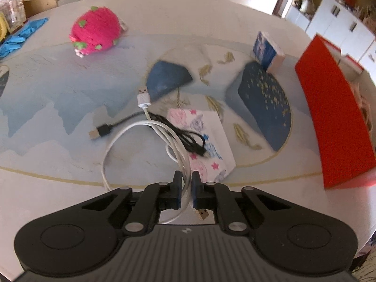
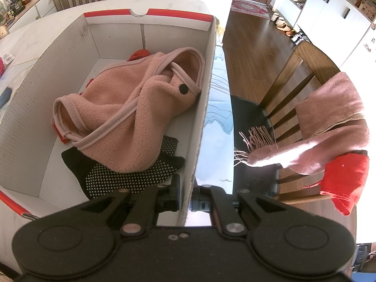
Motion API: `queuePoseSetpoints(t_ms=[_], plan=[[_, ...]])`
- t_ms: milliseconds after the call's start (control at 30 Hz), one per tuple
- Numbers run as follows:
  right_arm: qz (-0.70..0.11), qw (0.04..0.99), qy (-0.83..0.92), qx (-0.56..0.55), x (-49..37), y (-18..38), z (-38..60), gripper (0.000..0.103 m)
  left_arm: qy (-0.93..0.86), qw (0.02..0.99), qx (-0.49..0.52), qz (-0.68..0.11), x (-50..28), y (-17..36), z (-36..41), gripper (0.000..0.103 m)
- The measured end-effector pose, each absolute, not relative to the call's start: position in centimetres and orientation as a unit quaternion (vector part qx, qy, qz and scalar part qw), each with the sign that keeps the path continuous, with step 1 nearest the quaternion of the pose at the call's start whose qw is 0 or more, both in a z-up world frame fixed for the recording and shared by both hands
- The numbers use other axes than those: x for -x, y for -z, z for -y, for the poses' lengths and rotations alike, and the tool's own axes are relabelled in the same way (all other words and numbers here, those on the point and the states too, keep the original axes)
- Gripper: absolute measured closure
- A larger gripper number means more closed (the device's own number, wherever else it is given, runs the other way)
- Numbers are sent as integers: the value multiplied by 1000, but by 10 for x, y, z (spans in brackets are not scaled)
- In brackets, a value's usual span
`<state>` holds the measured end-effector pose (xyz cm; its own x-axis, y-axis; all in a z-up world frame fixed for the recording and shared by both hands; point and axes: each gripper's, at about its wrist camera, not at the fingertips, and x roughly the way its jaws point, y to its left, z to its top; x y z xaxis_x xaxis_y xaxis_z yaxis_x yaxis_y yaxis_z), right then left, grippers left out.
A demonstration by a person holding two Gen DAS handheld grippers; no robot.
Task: Organize objects
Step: 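Close the left gripper on the white USB cable and lift it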
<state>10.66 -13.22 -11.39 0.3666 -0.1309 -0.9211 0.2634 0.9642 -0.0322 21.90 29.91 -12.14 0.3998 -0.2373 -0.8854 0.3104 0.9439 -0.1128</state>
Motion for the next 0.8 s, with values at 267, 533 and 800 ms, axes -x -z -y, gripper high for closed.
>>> queuePoseSetpoints(t_ms=[267, 533, 800], plan=[[-550, 824, 120, -60, -107, 114, 132, 97, 162, 854, 22, -493, -229, 84, -323, 98], [-551, 823, 121, -63, -109, 113, 133, 98, 188, 864, 43, -466, -233, 53, -326, 98], [-551, 823, 119, -62, -107, 112, 133, 98, 217, 867, 65, -443, -233, 27, -316, 98]])
